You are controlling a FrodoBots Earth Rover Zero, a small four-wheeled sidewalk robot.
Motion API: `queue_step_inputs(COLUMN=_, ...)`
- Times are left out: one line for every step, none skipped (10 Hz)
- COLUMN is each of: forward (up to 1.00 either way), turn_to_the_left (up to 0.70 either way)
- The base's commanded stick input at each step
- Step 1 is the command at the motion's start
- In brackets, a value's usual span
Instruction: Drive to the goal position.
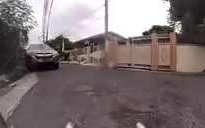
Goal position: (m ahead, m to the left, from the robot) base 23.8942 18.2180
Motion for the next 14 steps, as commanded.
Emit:
queue_step_inputs(forward=0.70, turn_to_the_left=0.14)
queue_step_inputs(forward=0.70, turn_to_the_left=0.14)
queue_step_inputs(forward=0.70, turn_to_the_left=0.14)
queue_step_inputs(forward=0.70, turn_to_the_left=0.14)
queue_step_inputs(forward=0.70, turn_to_the_left=0.14)
queue_step_inputs(forward=0.69, turn_to_the_left=0.14)
queue_step_inputs(forward=0.68, turn_to_the_left=0.13)
queue_step_inputs(forward=0.68, turn_to_the_left=0.14)
queue_step_inputs(forward=0.68, turn_to_the_left=0.14)
queue_step_inputs(forward=0.68, turn_to_the_left=0.14)
queue_step_inputs(forward=0.69, turn_to_the_left=0.14)
queue_step_inputs(forward=0.70, turn_to_the_left=0.14)
queue_step_inputs(forward=0.70, turn_to_the_left=0.14)
queue_step_inputs(forward=0.70, turn_to_the_left=0.14)
